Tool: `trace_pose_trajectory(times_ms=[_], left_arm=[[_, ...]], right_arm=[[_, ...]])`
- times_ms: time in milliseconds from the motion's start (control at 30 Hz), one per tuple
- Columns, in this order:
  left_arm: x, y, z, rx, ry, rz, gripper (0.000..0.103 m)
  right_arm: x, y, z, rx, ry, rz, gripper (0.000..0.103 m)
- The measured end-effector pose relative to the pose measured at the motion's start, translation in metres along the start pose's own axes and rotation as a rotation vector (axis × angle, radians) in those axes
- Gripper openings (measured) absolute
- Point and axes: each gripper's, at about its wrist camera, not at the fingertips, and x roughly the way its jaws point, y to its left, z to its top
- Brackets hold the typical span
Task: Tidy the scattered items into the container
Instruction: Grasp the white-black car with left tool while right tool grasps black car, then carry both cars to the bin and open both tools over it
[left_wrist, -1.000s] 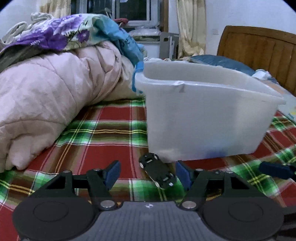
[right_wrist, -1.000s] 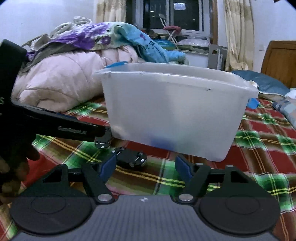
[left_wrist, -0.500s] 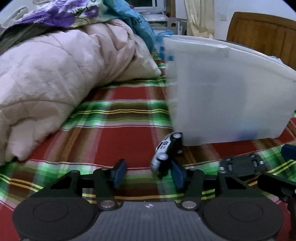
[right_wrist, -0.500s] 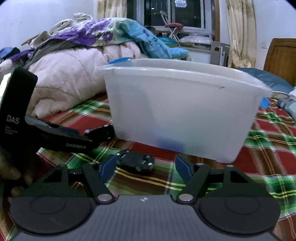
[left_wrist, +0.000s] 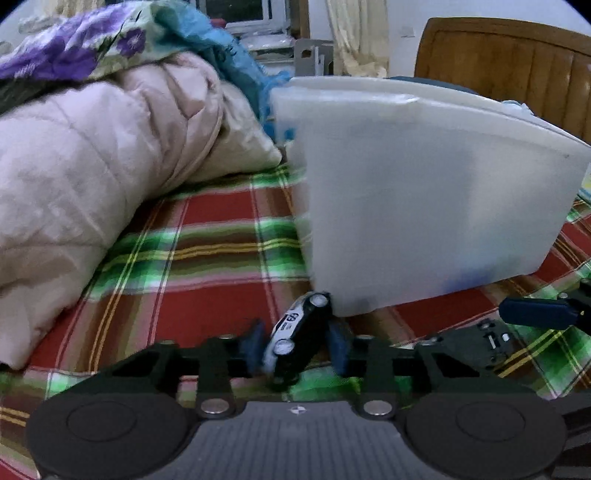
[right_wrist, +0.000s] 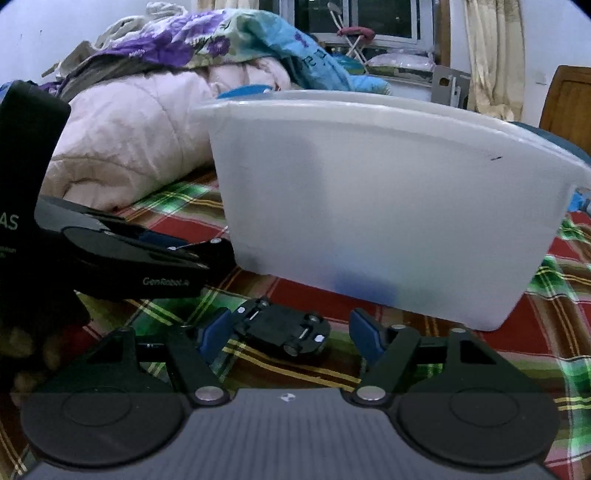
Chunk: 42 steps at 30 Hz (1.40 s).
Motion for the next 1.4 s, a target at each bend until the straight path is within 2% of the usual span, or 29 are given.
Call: trace_pose_trajectory(times_ms=[33,133,200,233,267,333,667,733,800,867,1167,1400], left_arm=[[-0.002,0.002,-0.002,-0.003,-0.007,0.007,0.033],[-0.003,0.007,-0.005,-0.01,-0.016,0.015,0.031],[-0.002,0.008,-0.005,-0.011,-0.018,0.018,0.031],[-0.002,0.008,-0.005,-0.009,-0.019,0.018,0.029],[-0.002,0.008,-0.004,-0.009,-0.022,0.017,0.028],[-0.005,0.009,-0.005,-0.015,-0.029,0.016,0.027],[-0.009,0.013,-0.006,-0.031,-0.024,0.002,0.026],[-0.008,0.012,-0.005,-0.03,-0.021,0.001,0.026],[-0.006,0.011,-0.005,-0.025,-0.02,0.002,0.026],[-0.005,0.011,-0.004,-0.02,-0.024,0.0,0.026],[-0.018,0.014,-0.01,-0.032,-0.059,-0.015,0.024],[-0.054,0.018,-0.01,-0.035,-0.116,-0.035,0.024]], right_arm=[[0.001,0.001,0.001,-0.004,0.002,0.003,0.071],[0.006,0.004,0.001,-0.021,0.014,0.013,0.06],[0.008,0.006,0.001,-0.025,0.017,0.01,0.059],[0.008,0.006,0.001,-0.023,0.013,0.012,0.05],[0.007,0.006,0.002,-0.018,0.012,0.018,0.034],[0.005,0.004,0.002,-0.003,0.015,0.032,0.026],[0.01,0.006,0.005,-0.043,0.037,0.049,0.029],[0.014,0.006,0.007,-0.042,0.044,0.054,0.038],[0.016,0.006,0.006,-0.042,0.047,0.069,0.031],[0.015,0.004,0.006,-0.031,0.036,0.078,0.03],[-0.014,-0.005,-0.002,0.004,-0.035,0.083,0.03],[-0.05,-0.009,-0.001,-0.007,-0.098,0.081,0.03]])
